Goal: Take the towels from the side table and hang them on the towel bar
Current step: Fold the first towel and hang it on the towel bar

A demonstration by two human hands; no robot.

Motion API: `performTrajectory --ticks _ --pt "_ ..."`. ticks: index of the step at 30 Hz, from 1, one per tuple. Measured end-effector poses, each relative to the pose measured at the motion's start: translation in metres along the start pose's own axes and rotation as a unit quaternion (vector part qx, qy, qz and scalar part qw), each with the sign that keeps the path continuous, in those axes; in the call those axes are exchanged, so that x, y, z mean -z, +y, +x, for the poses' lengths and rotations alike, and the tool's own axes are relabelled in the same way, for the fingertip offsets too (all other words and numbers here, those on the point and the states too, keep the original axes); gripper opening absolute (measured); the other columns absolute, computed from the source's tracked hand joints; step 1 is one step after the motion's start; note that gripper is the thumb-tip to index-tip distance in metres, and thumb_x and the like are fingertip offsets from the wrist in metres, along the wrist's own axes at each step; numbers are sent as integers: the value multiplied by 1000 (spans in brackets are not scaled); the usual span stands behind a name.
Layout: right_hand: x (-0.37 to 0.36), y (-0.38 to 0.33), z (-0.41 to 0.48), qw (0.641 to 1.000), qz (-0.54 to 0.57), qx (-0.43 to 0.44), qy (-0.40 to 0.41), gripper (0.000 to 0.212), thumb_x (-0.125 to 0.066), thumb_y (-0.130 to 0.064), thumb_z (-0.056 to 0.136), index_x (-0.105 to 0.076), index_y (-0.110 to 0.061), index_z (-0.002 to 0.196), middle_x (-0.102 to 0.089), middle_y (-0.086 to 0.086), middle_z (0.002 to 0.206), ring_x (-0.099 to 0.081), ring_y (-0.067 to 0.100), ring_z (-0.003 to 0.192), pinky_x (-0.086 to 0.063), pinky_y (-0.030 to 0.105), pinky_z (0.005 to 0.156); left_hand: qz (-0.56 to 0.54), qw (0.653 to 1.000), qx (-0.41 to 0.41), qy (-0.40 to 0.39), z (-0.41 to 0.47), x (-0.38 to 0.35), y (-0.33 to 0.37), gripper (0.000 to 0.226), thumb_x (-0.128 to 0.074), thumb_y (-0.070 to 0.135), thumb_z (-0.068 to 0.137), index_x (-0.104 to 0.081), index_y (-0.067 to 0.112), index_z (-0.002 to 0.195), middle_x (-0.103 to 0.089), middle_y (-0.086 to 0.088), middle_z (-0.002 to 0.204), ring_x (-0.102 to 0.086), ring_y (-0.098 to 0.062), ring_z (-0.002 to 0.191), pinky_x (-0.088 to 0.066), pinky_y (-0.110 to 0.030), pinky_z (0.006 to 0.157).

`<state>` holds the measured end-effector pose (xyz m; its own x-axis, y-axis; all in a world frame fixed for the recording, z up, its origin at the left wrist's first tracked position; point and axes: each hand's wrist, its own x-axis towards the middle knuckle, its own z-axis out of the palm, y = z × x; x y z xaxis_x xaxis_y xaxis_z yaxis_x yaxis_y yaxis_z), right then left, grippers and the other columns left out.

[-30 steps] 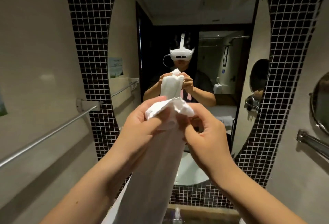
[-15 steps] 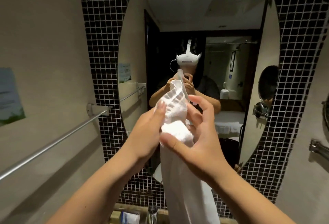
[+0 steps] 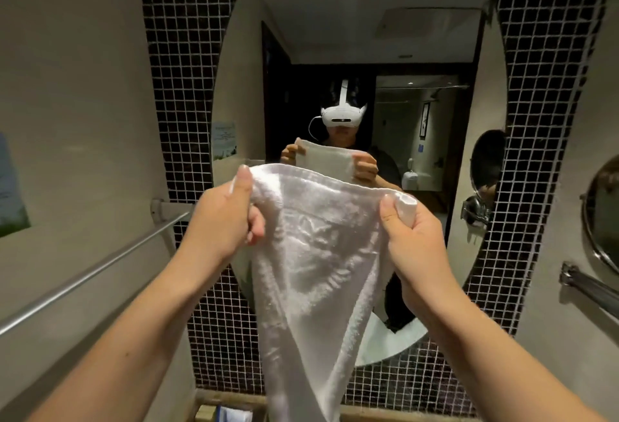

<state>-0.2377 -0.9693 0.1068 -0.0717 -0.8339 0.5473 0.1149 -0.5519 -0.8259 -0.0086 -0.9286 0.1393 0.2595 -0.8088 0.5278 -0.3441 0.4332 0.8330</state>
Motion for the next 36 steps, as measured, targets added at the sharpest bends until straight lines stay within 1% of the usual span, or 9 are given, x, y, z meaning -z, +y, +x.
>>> performTrajectory --ticks 3,11,16,20,25,28,30,33,36 --pt "4 5 3 999 4 -32 1 17 -58 -28 103 -74 -23 105 -80 4 95 -77 24 93 -62 40 80 110 993 -24 34 4 1 -7 72 -33 51 106 -57 11 51 -51 0 39 -48 -8 38 -41 -29 57" --pt "-14 14 -2 995 -44 -74 -45 16 -69 -42 92 -64 -44 107 -66 -5 115 -71 16 99 -60 49 88 343 928 -144 2 -14 -20 -10 62 -36 47 105 -35 18 51 -38 4 45 -38 -16 45 -39 -35 51" --pt "-23 8 -11 996 -58 -25 -63 15 -65 -43 92 -69 -38 106 -74 0 106 -70 28 105 -55 60 93 237 955 -161 -73 -20 -37 -27 53 -41 46 105 -45 14 63 -48 2 61 -44 -12 55 -41 -38 58" --pt "-28 11 -24 997 -72 12 -39 15 -64 -24 98 -71 -37 99 -72 -14 102 -68 13 103 -56 49 94 200 962 -174 -64 -28 -44 -33 38 -46 43 105 -51 33 69 -56 6 59 -54 -10 57 -42 -31 56" --pt "-26 14 -31 995 -92 3 -35 24 -62 -10 96 -72 -32 94 -71 -17 95 -67 7 96 -55 32 84 183 973 -143 -7 -27 -43 -36 38 -46 42 104 -49 33 67 -56 1 58 -54 -15 57 -44 -40 55" --pt "-9 15 -10 996 -76 -43 31 26 -62 -7 95 -71 -30 88 -70 -13 91 -69 19 95 -58 39 77 241 961 -135 25 -26 -34 -34 44 -39 48 104 -43 31 64 -52 1 54 -52 -18 54 -43 -38 52" --pt "3 12 2 994 -52 -58 77 30 -60 -5 95 -71 -32 86 -70 -9 96 -69 23 97 -60 49 84 327 934 -134 46 -25 -28 -28 45 -31 49 105 -37 32 64 -51 4 54 -55 -22 56 -47 -38 56" --pt "6 8 5 991 -50 -35 121 32 -57 -3 94 -69 -31 85 -72 -7 103 -67 16 104 -55 45 95 387 910 -138 55 -24 -30 -24 47 -25 49 105 -39 26 66 -52 6 60 -54 -21 61 -42 -37 59" --pt "-15 10 -14 997 -54 -29 36 35 -51 10 91 -63 -19 74 -75 -13 101 -67 3 103 -55 46 98 245 962 -119 -10 -27 -51 -31 49 -32 53 104 -53 28 68 -58 8 61 -57 -14 62 -40 -36 58"
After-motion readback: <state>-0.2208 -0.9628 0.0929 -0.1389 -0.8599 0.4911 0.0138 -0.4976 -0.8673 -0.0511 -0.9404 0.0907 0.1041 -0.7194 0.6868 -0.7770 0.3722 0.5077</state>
